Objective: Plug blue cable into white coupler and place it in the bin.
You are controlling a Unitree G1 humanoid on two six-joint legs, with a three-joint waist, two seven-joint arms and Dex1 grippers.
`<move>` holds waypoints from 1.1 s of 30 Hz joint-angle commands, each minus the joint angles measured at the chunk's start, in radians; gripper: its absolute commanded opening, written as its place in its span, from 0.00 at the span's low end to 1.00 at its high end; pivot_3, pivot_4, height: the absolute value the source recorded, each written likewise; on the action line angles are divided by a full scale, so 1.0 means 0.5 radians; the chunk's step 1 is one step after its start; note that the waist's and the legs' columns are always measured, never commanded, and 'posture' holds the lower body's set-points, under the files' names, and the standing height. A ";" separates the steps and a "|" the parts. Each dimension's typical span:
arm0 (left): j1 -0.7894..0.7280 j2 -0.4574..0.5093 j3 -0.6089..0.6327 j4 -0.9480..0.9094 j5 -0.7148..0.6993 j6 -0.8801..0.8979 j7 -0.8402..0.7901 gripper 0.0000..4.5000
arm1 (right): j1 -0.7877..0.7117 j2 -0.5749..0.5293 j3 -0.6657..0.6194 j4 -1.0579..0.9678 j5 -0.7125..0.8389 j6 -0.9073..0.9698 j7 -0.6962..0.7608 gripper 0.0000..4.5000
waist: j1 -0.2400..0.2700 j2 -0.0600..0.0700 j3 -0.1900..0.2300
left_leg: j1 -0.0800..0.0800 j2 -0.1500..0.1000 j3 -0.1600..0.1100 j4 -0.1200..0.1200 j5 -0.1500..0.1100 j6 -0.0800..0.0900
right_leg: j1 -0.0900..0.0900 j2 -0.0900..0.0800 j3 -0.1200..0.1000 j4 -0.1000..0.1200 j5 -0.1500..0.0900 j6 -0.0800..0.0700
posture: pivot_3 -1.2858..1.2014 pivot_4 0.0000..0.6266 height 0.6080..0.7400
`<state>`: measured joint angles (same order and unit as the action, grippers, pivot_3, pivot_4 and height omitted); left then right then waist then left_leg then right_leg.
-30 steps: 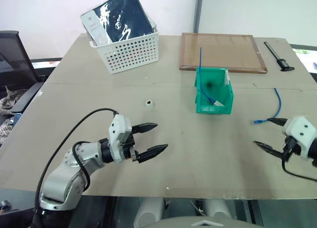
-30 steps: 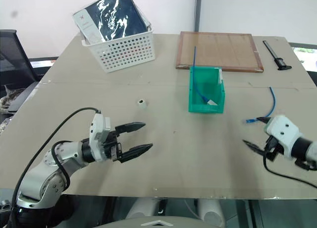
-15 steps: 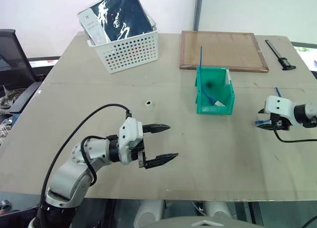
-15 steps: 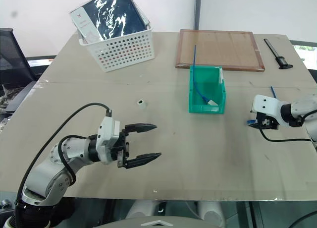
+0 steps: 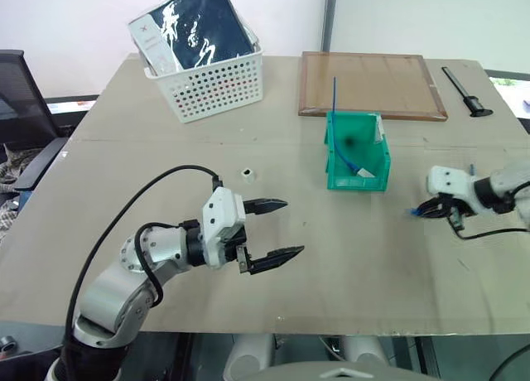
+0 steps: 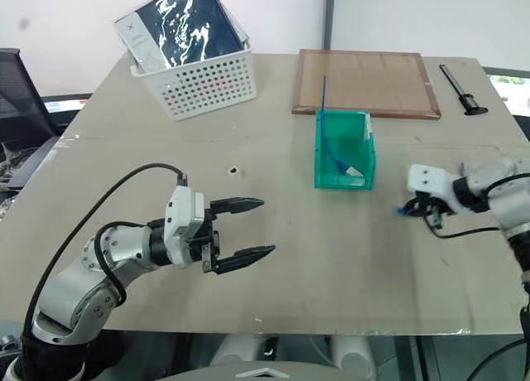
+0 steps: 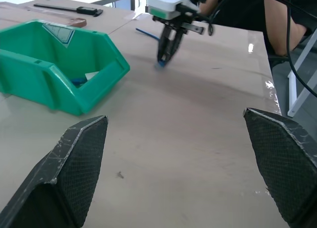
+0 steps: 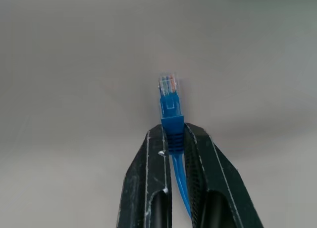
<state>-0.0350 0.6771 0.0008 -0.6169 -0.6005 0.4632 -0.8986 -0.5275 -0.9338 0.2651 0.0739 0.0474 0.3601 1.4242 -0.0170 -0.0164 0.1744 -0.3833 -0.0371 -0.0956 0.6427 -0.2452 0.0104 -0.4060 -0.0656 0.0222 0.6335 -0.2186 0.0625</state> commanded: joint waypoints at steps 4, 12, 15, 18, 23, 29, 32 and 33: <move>0.081 0.062 -0.037 0.183 0.207 -0.205 -0.097 1.00 | -0.095 0.469 0.352 -0.503 -0.176 0.478 -0.391 0.00 | 0.006 0.000 0.000 | 0.000 0.002 0.001 0.000 0.000 -0.001 | -0.002 0.005 0.000 0.002 0.001 -0.001 | 0.52 0.24 0.99; 0.085 0.073 -0.083 0.453 0.375 -0.393 -0.214 1.00 | -0.125 0.624 0.476 -0.258 -0.309 0.235 -0.522 0.34 | 0.004 -0.014 -0.008 | 0.003 0.002 0.002 0.004 0.000 -0.001 | -0.001 0.005 0.000 0.002 0.005 -0.006 | 0.52 0.24 0.99; 0.030 0.055 -0.140 0.565 0.436 -0.431 -0.240 1.00 | -0.032 0.588 0.269 -0.461 -0.127 0.270 -0.511 0.61 | 0.014 -0.013 -0.008 | 0.004 0.004 0.002 0.004 0.000 -0.001 | 0.000 0.007 -0.002 0.004 0.006 -0.006 | 0.52 0.24 0.99; -0.069 0.006 -0.234 0.682 0.486 -0.501 -0.308 1.00 | 0.169 0.560 -0.038 -0.729 0.188 0.280 -0.472 0.78 | 0.035 -0.010 -0.006 | -0.003 0.003 0.000 0.004 0.000 -0.001 | -0.002 0.006 -0.010 0.002 0.006 -0.006 | 0.52 0.24 0.99; -0.398 -0.173 -0.439 0.966 0.620 -0.562 -0.346 1.00 | 0.829 0.540 -0.594 -1.020 0.431 0.026 -0.637 0.78 | 0.064 -0.009 -0.005 | -0.014 0.001 -0.006 0.007 0.000 -0.001 | -0.008 0.003 -0.010 -0.002 0.007 -0.005 | 0.52 0.24 0.99; -0.703 -0.351 -0.608 1.282 0.788 -0.641 -0.369 1.00 | 1.529 0.627 -0.967 -1.310 0.389 -0.238 -0.929 0.78 | 0.054 -0.005 -0.007 | -0.018 -0.002 0.003 0.012 0.000 -0.001 | -0.009 0.004 -0.010 0.000 0.008 -0.002 | 0.52 0.24 0.99; -0.813 -0.423 -0.675 1.417 0.856 -0.686 -0.392 1.00 | 1.781 0.673 -1.054 -1.428 0.376 -0.302 -1.031 0.78 | 0.048 -0.004 -0.007 | -0.015 0.000 0.007 0.013 0.000 -0.001 | -0.009 0.006 -0.007 0.004 0.008 -0.001 | 0.52 0.24 0.99; -0.846 -0.444 -0.694 1.463 0.881 -0.710 -0.398 1.00 | 1.838 0.683 -1.071 -1.458 0.374 -0.312 -1.062 0.78 | 0.046 -0.004 -0.007 | -0.014 0.001 0.009 0.013 0.000 -0.001 | -0.009 0.007 -0.005 0.005 0.008 -0.001 | 0.52 0.24 0.99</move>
<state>-0.4388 0.4600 -0.3381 0.1022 -0.1768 0.1388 -1.0890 0.3814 -0.5962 -0.2360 -0.5976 0.2322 0.2308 0.9223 0.0059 -0.0185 0.1707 -0.3894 -0.0366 -0.0907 0.6496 -0.2452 0.0102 -0.4101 -0.0622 0.0199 0.6367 -0.2148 0.0622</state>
